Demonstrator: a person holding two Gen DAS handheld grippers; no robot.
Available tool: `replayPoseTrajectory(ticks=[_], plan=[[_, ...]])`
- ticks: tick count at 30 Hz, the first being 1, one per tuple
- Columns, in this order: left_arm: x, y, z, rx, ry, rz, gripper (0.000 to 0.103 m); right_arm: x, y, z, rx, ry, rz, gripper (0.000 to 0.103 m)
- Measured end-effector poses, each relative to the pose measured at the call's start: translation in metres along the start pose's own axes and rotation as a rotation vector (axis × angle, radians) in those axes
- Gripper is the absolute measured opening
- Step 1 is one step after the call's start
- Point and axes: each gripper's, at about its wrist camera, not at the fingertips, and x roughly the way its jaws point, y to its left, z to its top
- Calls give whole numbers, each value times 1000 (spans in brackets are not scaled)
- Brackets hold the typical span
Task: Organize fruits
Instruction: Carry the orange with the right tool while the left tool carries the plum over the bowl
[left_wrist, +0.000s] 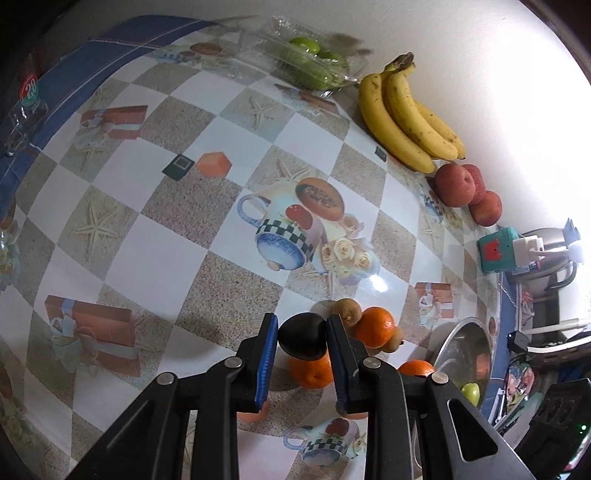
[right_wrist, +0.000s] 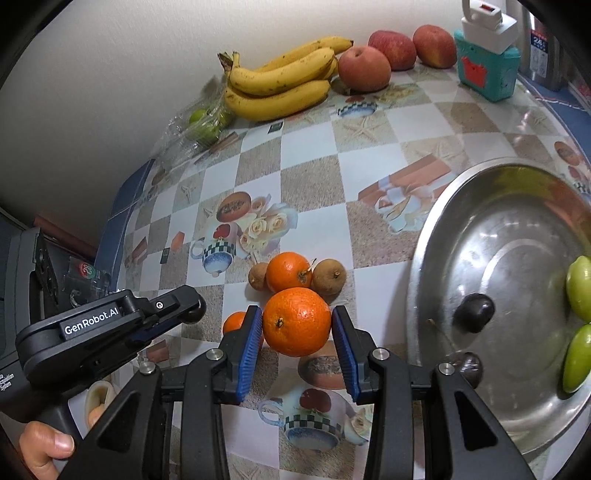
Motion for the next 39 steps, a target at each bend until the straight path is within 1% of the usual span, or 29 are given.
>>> replayPoseTrajectory(ticks=[6, 12, 20, 28, 34, 39], plan=[[-9, -9, -2, 24, -21, -9, 29, -16, -10, 3, 25, -21, -8, 40], [-14, -19, -6, 49, -29, -25, 29, -33, -29, 8, 71, -46, -66, 40], [-15, -41, -14, 109, -25, -31, 29, -58, -76, 15, 181, -91, -156, 40], [-11, -83, -35, 224, 14, -80, 29, -78, -118, 12, 286, -127, -199, 40], [-4, -111, -54, 305, 65, -124, 29, -87, -135, 6, 325, -137, -214, 40], [4, -131, -70, 363, 112, -154, 29, -87, -144, 0, 346, -121, -227, 41]])
